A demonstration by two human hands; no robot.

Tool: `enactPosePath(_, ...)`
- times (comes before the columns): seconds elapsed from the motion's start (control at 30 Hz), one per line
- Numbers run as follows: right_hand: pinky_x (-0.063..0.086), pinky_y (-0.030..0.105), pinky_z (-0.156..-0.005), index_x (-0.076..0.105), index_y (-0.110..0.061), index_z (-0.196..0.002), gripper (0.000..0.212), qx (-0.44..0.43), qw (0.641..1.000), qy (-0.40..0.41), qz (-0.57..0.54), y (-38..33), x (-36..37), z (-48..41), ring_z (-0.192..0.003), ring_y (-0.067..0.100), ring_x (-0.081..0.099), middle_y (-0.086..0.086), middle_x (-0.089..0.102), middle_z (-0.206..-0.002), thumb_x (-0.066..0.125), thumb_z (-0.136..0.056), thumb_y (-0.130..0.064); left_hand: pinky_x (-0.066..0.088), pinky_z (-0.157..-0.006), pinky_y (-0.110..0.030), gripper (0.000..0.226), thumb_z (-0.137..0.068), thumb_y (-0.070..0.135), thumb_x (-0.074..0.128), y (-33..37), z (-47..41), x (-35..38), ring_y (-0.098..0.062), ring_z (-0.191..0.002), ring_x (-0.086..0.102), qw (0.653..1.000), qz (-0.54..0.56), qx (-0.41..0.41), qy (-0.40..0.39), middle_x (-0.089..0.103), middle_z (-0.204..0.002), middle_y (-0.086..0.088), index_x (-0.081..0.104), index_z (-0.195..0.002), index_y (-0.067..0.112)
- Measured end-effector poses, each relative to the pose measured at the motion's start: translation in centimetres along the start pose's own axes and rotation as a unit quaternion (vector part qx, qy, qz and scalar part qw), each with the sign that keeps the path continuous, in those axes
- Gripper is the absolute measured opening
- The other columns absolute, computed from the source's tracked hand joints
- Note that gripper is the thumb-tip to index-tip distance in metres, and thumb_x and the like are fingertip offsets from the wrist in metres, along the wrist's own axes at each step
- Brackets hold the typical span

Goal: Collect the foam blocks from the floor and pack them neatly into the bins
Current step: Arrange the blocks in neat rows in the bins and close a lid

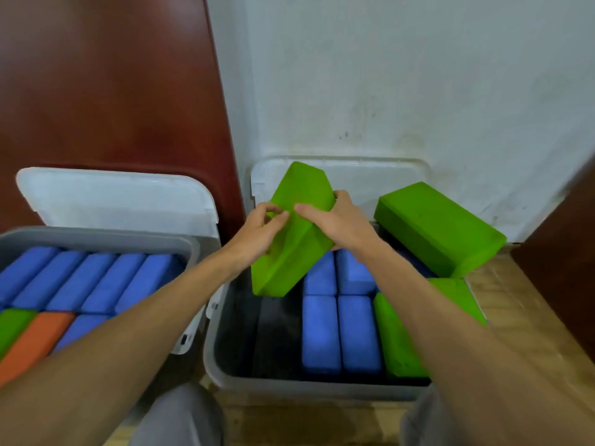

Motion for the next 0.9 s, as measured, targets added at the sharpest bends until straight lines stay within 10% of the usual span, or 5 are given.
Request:
enactPosePath(0.23, 0.052, 0.046, -0.093, 0.033, -0.027, -0.141, 0.058, 0.068, 0.989, -0.123, -0.048, 5.7, 6.1, -1.5, -0.107, 0.024, 0.064, 0.003, 0.063, -0.124, 0.059, -0.089, -0.025, 0.049, -0.091, -0.039, 0.035, -0.094, 0.061, 0.036, -5.6, 0.1, 0.8, -0.019, -0.104, 0.060, 0.976, 0.146, -0.148, -0.066, 0.066, -0.107, 0.004, 0.060, -0.103, 0.037)
enactPosePath(0.43, 0.051, 0.034, -0.082, 0.060, -0.012, -0.111, 0.036, 0.034, 0.982, -0.092, 0.162, 9.2, 5.9, -3.4, -0.099, 0.023, 0.065, 0.006, 0.070, -0.105, 0.067, -0.076, -0.016, 0.052, -0.076, -0.030, 0.034, -0.092, 0.040, 0.059, -10.0, -1.5, 3.1, -0.013, -0.095, 0.066, 0.975, 0.117, -0.167, -0.083, 0.070, -0.111, 0.001, 0.062, -0.121, 0.023)
enactPosePath(0.7, 0.029, 0.043, -0.104, 0.049, -0.034, -0.137, 0.053, 0.018, 0.888, -0.160, 0.430, 12.1, 6.2, -4.0, -0.131, 0.034, 0.034, 0.007, 0.035, -0.144, 0.062, -0.086, -0.042, 0.052, -0.083, -0.035, 0.030, -0.087, 0.027, 0.069, -14.1, -3.3, 4.8, -0.021, -0.097, 0.065, 0.974, 0.049, -0.217, -0.040, 0.069, -0.111, -0.006, 0.063, -0.114, 0.017)
enactPosePath(0.9, 0.023, 0.041, -0.098, 0.045, -0.037, -0.136, 0.056, -0.025, 0.856, -0.176, 0.486, 12.9, 6.4, -4.1, -0.123, 0.027, 0.044, -0.001, 0.039, -0.141, 0.052, -0.084, -0.018, 0.053, -0.077, -0.032, 0.049, -0.076, 0.029, 0.080, -16.1, -4.9, 5.9, -0.026, -0.097, 0.066, 0.975, 0.001, -0.221, 0.029, 0.069, -0.109, -0.010, 0.064, -0.118, 0.011)
Point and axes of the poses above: each hand's wrist, its own z-axis away from the middle knuckle, its own x-axis out of the palm, y = z × x, the point moved 2 cm from there along -z, towards the middle knuckle
